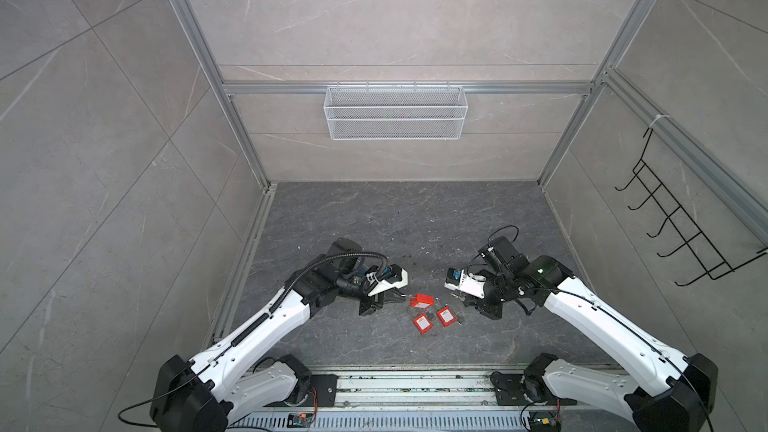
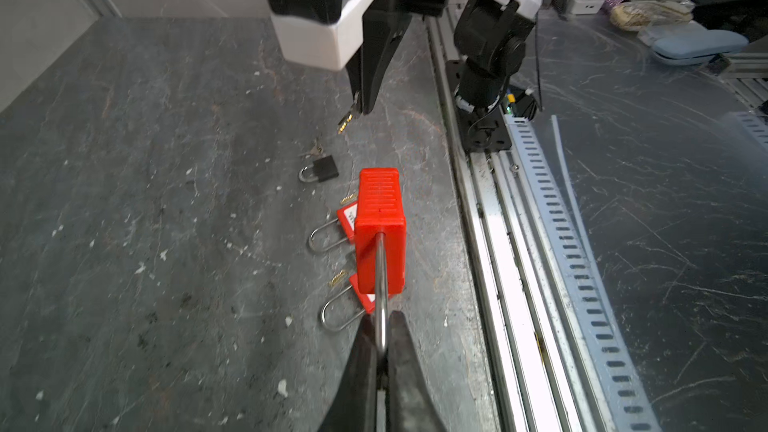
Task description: Lock with the key
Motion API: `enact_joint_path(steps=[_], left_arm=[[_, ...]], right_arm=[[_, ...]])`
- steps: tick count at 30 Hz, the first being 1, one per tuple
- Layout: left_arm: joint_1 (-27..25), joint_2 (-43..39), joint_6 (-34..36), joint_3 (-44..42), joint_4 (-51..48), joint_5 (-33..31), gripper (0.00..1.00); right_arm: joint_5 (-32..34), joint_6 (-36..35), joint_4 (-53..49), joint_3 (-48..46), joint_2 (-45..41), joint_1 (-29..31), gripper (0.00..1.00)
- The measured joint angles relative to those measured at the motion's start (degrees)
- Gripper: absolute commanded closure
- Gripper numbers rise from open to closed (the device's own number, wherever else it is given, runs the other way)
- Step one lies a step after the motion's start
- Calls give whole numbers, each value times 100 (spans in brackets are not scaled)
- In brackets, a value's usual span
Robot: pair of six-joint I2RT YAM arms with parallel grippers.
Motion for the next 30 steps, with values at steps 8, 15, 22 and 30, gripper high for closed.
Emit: enact_joint_path(steps=[8, 15, 22, 30], left_arm=[[269, 1191, 1088, 1047, -2142, -417, 100], [269, 2074, 1478, 1342, -3040, -861, 100], [269, 2728, 1692, 1429, -3442, -1368, 100], [101, 3279, 1801, 1574, -3582, -1912, 100]], right_arm=[[498, 2000, 874, 7, 254, 0, 100], [966, 3460, 1655, -424, 188, 0, 100], [1134, 4391, 2072, -1193, -125, 7, 100], [1196, 4881, 2400, -1338, -48, 136, 100]])
